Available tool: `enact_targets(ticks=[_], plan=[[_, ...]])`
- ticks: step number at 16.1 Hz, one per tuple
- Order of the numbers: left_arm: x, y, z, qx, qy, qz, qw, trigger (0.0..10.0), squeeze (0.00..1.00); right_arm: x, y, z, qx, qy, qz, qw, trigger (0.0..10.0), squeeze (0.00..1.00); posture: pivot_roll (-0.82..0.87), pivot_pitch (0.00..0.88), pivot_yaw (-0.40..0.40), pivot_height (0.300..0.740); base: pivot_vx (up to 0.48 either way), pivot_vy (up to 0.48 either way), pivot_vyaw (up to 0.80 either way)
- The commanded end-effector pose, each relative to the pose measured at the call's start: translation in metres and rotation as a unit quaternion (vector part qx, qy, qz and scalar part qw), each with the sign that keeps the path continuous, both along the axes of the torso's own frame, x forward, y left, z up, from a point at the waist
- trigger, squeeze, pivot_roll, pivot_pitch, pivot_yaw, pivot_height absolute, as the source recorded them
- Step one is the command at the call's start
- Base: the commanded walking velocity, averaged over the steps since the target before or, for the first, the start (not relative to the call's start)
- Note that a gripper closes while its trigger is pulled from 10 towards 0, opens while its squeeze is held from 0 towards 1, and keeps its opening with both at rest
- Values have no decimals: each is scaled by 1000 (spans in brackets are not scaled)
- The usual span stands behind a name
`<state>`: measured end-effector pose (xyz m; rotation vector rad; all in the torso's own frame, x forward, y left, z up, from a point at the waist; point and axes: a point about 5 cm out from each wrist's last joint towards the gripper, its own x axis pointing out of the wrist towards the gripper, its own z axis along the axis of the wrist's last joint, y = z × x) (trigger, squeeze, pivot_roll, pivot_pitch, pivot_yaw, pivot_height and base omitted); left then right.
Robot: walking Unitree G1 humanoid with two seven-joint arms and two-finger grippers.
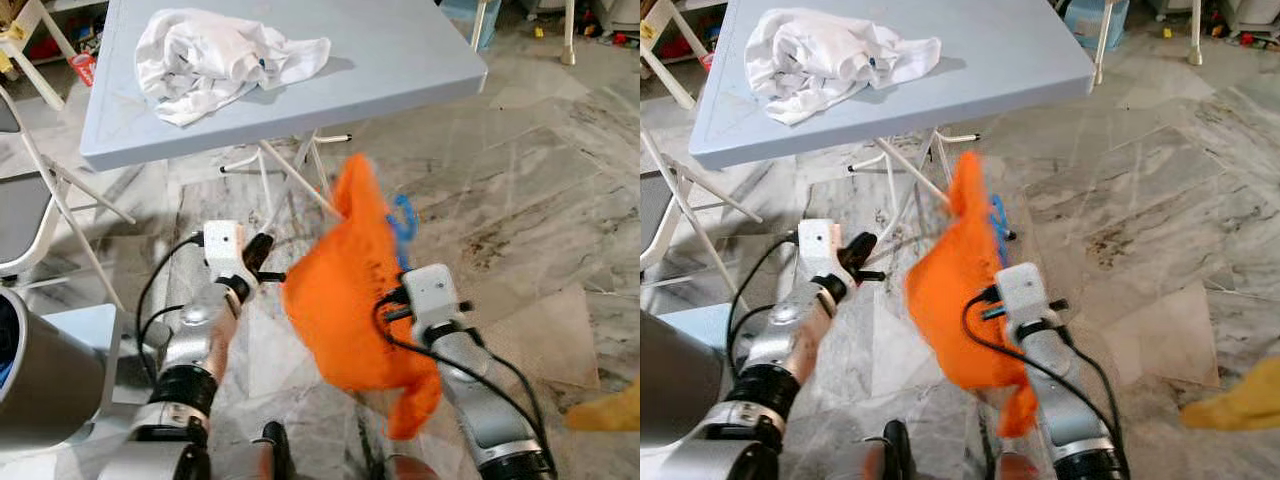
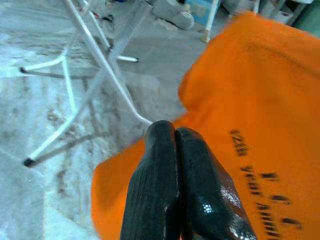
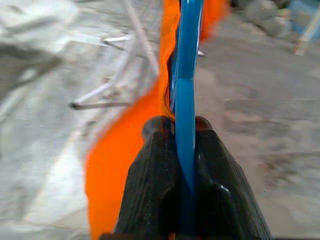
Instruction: Hang hanger
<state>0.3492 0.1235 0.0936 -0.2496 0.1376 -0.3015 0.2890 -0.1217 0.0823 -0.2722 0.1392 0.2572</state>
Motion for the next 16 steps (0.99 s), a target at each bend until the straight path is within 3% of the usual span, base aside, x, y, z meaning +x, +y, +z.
enact_targets(ticks=[1, 5, 6, 7, 9, 12, 14, 16], plan=[[-4, -4, -7, 4, 12, -7, 1000, 0, 0, -4, 6, 4, 9, -11, 18, 1000, 10000, 0, -156, 240, 80, 740, 0, 0, 0], [-6, -6, -9, 19, 9, -18, 1000, 0, 0, -8, 3, 2, 17, -3, 39, 999, 10000, 0, -158, 238, 82, 740, 0, 0, 0], [-6, -7, -6, 49, -15, -40, 998, 10000, 0, -16, 8, 2, 16, 3, 93, 996, 10000, 0, -158, 234, 84, 740, 0, 0, 0], [-7, -7, -3, 72, -34, -53, 995, 10000, 1000, -18, 7, 0, 0, 6, 112, 994, 10000, 0, -158, 234, 84, 740, 0, 0, 0], [-10, 0, -3, 142, -66, -87, 984, 10000, 1000, -18, -8, -2, -25, 14, 120, 992, 10000, 0, -158, 234, 81, 740, 0, 0, 0], [-14, 17, -6, 191, -75, -125, 971, 10000, 1000, -19, -30, 0, -66, 21, 134, 989, 10000, 0, -157, 237, 84, 740, 0, 0, 0], [-18, 34, -10, 265, -77, -169, 946, 10000, 1000, -22, -48, 4, -87, 27, 164, 982, 10000, 0, -147, 245, 87, 740, 0, 0, 0], [-21, 44, -10, 306, -85, -211, 924, 10000, 1000, -26, -62, 8, -118, 28, 194, 974, 10000, 0, -147, 245, 87, 740, 0, 0, 0]])
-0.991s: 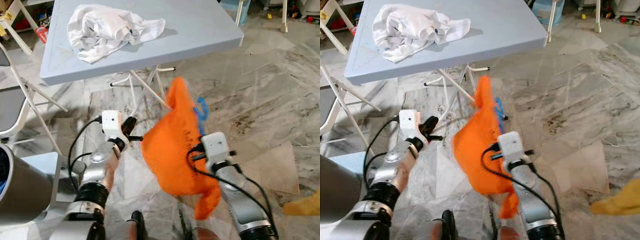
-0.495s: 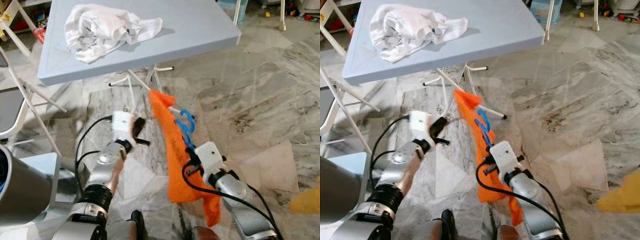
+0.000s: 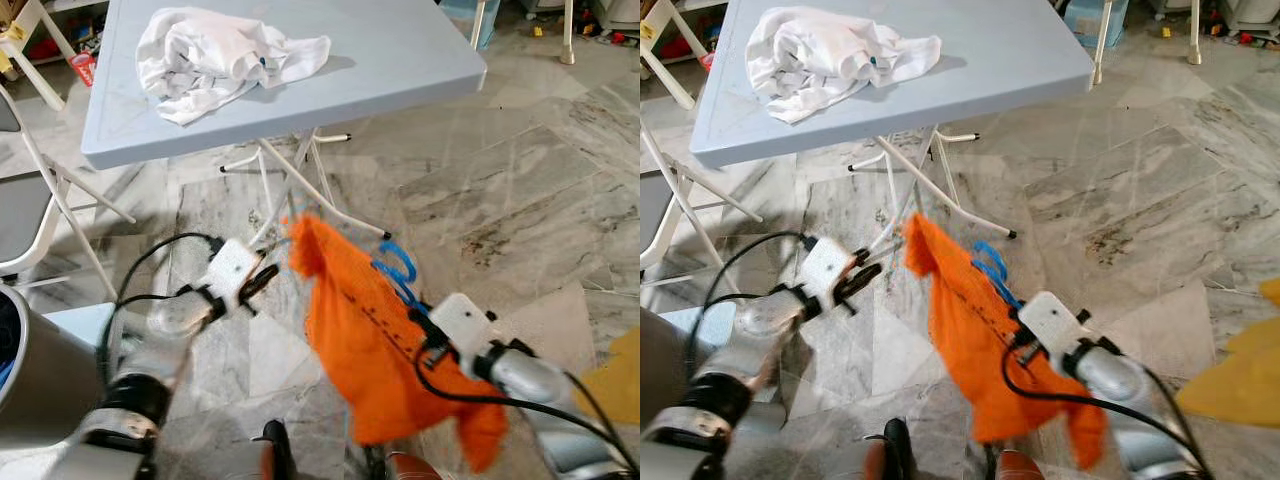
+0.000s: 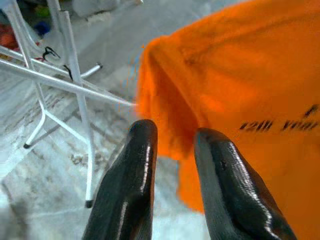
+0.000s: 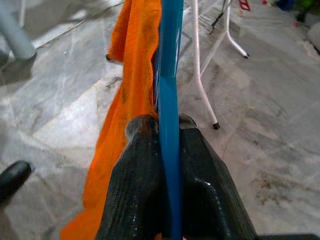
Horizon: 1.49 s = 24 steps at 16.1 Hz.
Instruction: Hang hanger
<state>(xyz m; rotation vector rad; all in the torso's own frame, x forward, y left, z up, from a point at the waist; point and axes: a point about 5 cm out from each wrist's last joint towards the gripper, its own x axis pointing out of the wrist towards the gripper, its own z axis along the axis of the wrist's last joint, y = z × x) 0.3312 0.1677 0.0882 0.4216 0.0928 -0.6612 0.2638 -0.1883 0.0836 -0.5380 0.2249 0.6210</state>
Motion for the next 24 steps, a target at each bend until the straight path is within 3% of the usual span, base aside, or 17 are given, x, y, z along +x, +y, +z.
enact_targets(ticks=[1, 4, 8, 9, 11, 12, 13, 14, 15, 16, 17, 18, 21, 22, 23, 24], plan=[[-4, 0, -5, 30, 5, -33, 999, 10000, 1000, -3, -2, 7, 7, -7, 26, 1000, 10000, 0, -144, 246, 86, 740, 0, 0, 0], [-4, -5, -3, 31, -2, -56, 998, 10000, 1000, -8, -5, 5, -21, 22, 75, 997, 10000, 0, -148, 244, 86, 740, 0, 0, 0], [-5, -19, -2, 5, -13, -82, 997, 10000, 1000, -8, 5, 6, -31, 20, 117, 992, 10000, 0, -152, 245, 89, 740, 0, 0, 0], [-8, -25, -5, 15, -9, -103, 995, 10000, 0, -8, 10, 5, -27, 24, 128, 991, 10000, 0, -147, 246, 91, 740, 0, 0, 0], [-9, -31, -6, 18, -12, -112, 993, 10000, 0, -5, 16, 6, -23, 17, 125, 992, 10000, 0, -149, 246, 89, 740, 0, 0, 0], [-6, -33, -3, 10, -27, -89, 996, 10000, 0, 0, 18, 6, -29, 3, 111, 993, 10000, 0, -150, 246, 89, 740, 0, 0, 0], [-1, -34, 2, -12, -42, -48, 998, 10000, 0, 6, 19, 5, -36, -13, 84, 996, 10000, 0, -147, 244, 88, 740, 0, 0, 0], [5, -33, 4, -49, -49, 25, 997, 10000, 0, 14, 22, 5, -30, -36, 31, 998, 10000, 0, -145, 243, 87, 740, 0, 0, 0], [8, -32, 3, -96, -37, 85, 991, 10000, 0, 19, 29, 7, 3, -52, -10, 999, 10000, 0, -145, 241, 84, 740, 0, 0, 0], [8, -33, -1, -151, -19, 145, 978, 10000, 0, 22, 42, 13, 61, -65, -47, 995, 10000, 0, -147, 240, 78, 740, 0, 0, 0], [9, -37, -2, -188, -7, 166, 968, 10000, 0, 21, 52, 16, 87, -68, -53, 992, 10000, 0, -151, 241, 72, 740, 0, 0, 0], [10, -46, 1, -255, 15, 179, 950, 10000, 0, 18, 68, 21, 117, -70, -48, 989, 10000, 0, -151, 241, 72, 740, 0, 0, 0], [14, -72, 14, -362, 56, 151, 918, 10000, 0, 17, 85, 17, 113, -70, -50, 990, 10000, 0, -169, 243, 46, 740, 0, 0, 0], [13, -85, 19, -388, 71, 121, 911, 10000, 329, 17, 89, 15, 112, -69, -52, 990, 10000, 0, -169, 243, 45, 740, 0, 0, 0], [12, -90, 21, -399, 79, 110, 907, 10000, 1000, 16, 92, 15, 114, -67, -52, 990, 10000, 0, -169, 243, 45, 740, 0, 0, 0], [11, -97, 25, -416, 85, 91, 901, 10000, 1000, 17, 95, 15, 115, -65, -56, 990, 10000, 0, -171, 245, 43, 740, 0, 0, 0]])
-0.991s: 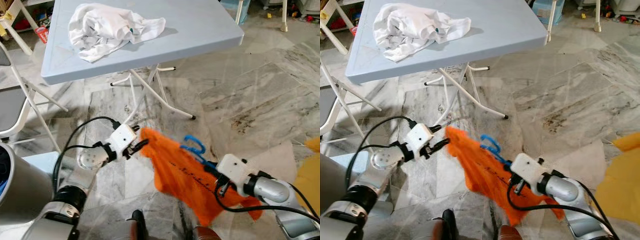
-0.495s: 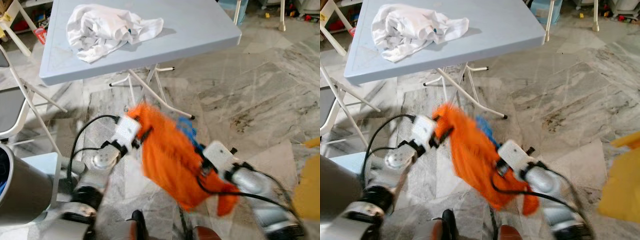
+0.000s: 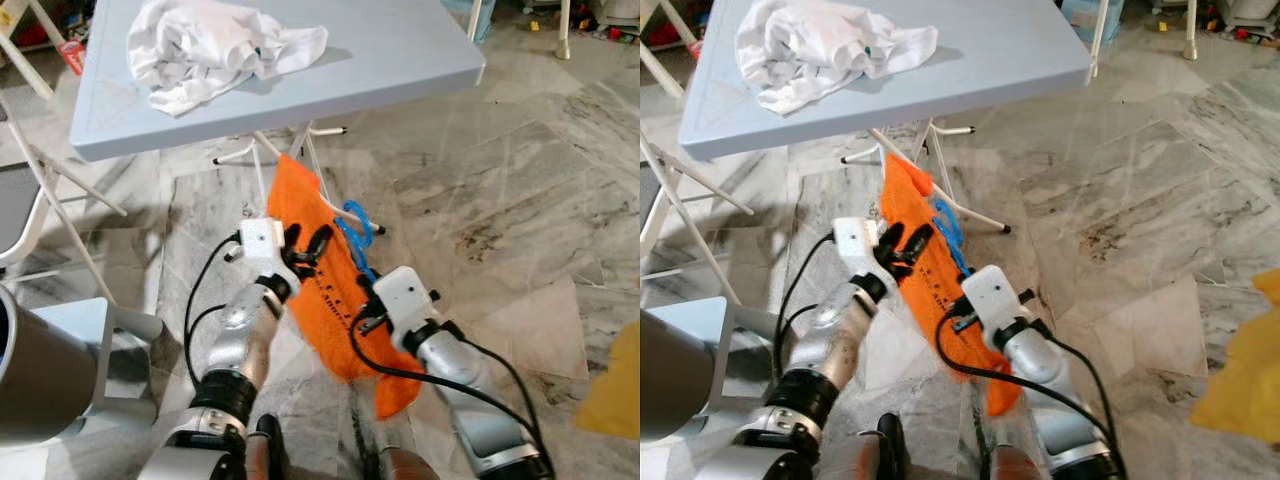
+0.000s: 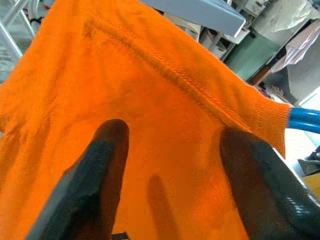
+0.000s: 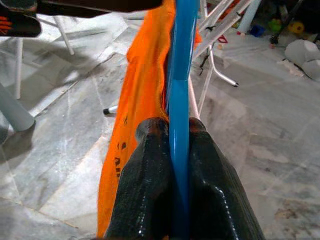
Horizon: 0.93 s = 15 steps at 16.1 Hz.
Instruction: Hang hanger
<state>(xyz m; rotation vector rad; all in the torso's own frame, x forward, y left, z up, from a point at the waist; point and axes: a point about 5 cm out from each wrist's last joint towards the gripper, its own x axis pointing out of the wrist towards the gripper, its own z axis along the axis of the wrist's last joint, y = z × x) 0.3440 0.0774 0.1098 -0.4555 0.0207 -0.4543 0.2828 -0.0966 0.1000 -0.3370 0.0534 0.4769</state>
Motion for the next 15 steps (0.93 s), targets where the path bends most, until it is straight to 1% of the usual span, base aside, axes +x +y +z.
enact_targets(ticks=[1, 2, 3, 5, 6, 7, 8, 9, 10, 11, 12, 14, 15], plan=[[-2, -12, 7, -23, -7, -28, 999, 10000, 1000, -2, 6, -3, -2, 4, -1, 1000, 10000, 0, -172, 247, 46, 740, 0, 0, 0], [-3, -13, 8, -23, -7, -31, 999, 10000, 1000, -1, 6, -3, -6, 3, -7, 1000, 10000, 0, -172, 247, 46, 740, 0, 0, 0], [-5, -15, 10, -23, -5, -38, 999, 10000, 1000, 4, 2, -7, -11, 3, -40, 999, 10000, 0, -171, 248, 51, 740, 0, 0, 0], [-8, -15, 11, -19, -2, -49, 999, 10000, 1000, 12, -2, -9, -19, -1, -81, 997, 10000, 0, -174, 251, 54, 740, 0, 0, 0], [-10, -16, 11, -18, 2, -58, 998, 10000, 1000, 16, -2, -9, -23, -4, -97, 995, 10000, 0, -173, 252, 54, 740, 0, 0, 0], [-11, -19, 11, -10, 4, -73, 997, 10000, 1000, 22, 1, -7, -23, -8, -101, 995, 10000, 0, -170, 251, 55, 740, 0, 0, 0], [-12, -22, 11, -8, 7, -80, 997, 10000, 188, 25, 4, -6, -25, -11, -102, 994, 10000, 0, -167, 249, 54, 740, 0, 0, 0], [-13, -24, 10, -4, 11, -88, 996, 10000, 0, 28, 5, -5, -30, -15, -105, 994, 10000, 0, -165, 248, 54, 740, 0, 0, 0], [-14, -26, 10, -1, 15, -96, 995, 10000, 0, 30, 4, -5, -33, -18, -111, 993, 10000, 0, -164, 247, 53, 740, 0, 0, 0], [-18, -26, 6, 18, 22, -103, 994, 10000, 0, 34, 3, -5, -34, -19, -126, 991, 10000, 0, -162, 246, 52, 740, 0, 0, 0], [-20, -26, 3, 27, 25, -106, 994, 10000, 0, 36, 2, -5, -36, -21, -133, 990, 10000, 0, -162, 246, 52, 740, 0, 0, 0], [-21, -23, -3, 26, 41, -96, 994, 10000, 0, 39, 4, -3, -26, -23, -132, 991, 10000, 0, -162, 247, 48, 740, 0, 0, 0], [-20, -23, -4, 28, 42, -91, 995, 10000, 0, 39, 6, -2, -23, -24, -129, 991, 10000, 0, -163, 249, 48, 740, 0, 0, 0]])
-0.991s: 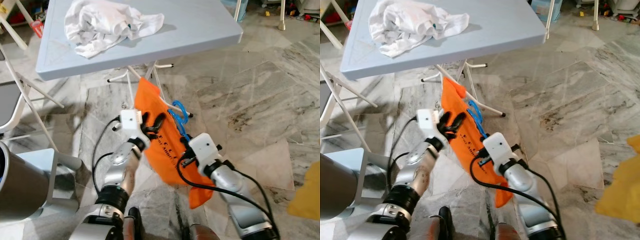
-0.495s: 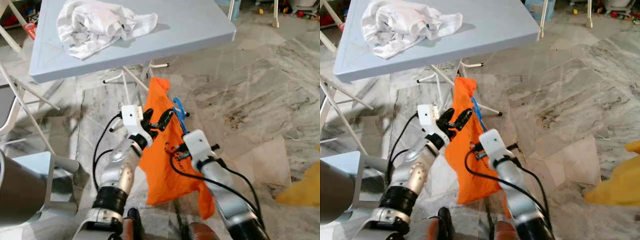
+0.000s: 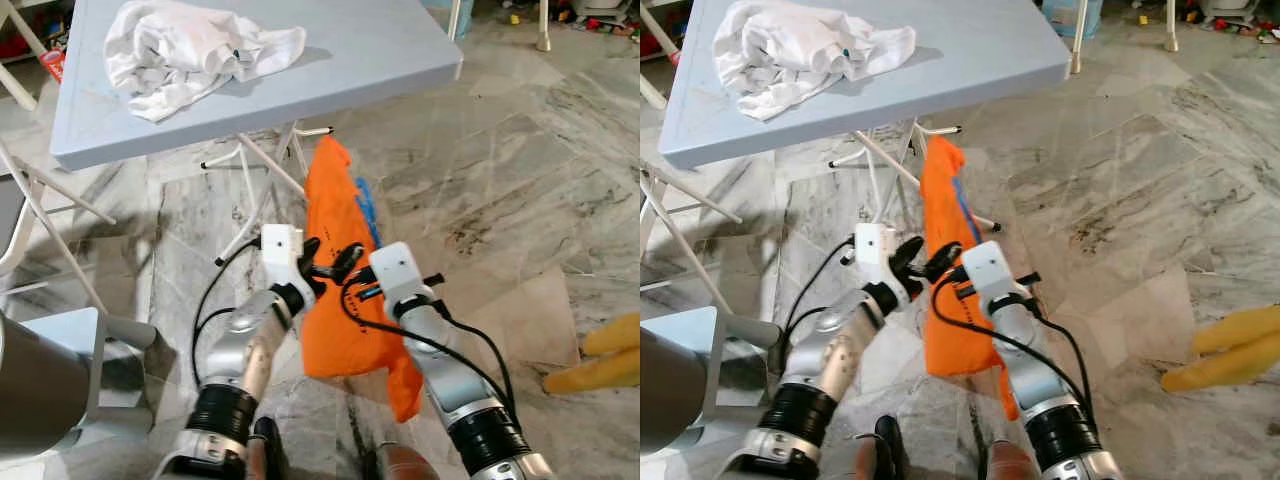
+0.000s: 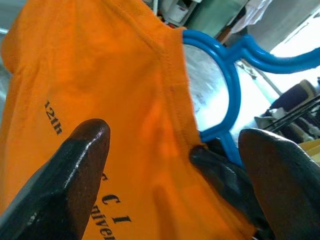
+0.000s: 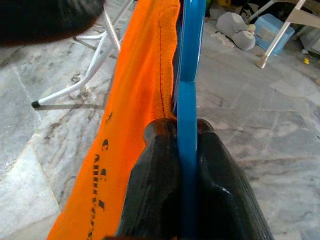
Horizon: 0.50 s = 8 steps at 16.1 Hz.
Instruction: Hang hanger
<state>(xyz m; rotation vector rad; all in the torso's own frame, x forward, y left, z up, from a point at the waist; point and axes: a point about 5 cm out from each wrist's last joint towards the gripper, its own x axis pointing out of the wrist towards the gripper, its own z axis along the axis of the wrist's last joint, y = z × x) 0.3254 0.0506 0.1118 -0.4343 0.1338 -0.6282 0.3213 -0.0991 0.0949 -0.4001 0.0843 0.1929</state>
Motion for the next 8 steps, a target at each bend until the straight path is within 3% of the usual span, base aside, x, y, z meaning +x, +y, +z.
enact_targets(ticks=[1, 8], plan=[[2, 6, -6, 14, 10, 18, 1000, 10000, 0, 0, 10, 4, 13, -11, 12, 1000, 10000, 0, -166, 250, 47, 740, 0, 0, 0], [16, 12, -6, 10, 27, 58, 998, 10000, 0, -10, 7, 3, 29, -5, 26, 999, 10000, 0, -184, 245, 50, 740, 0, 0, 0]])
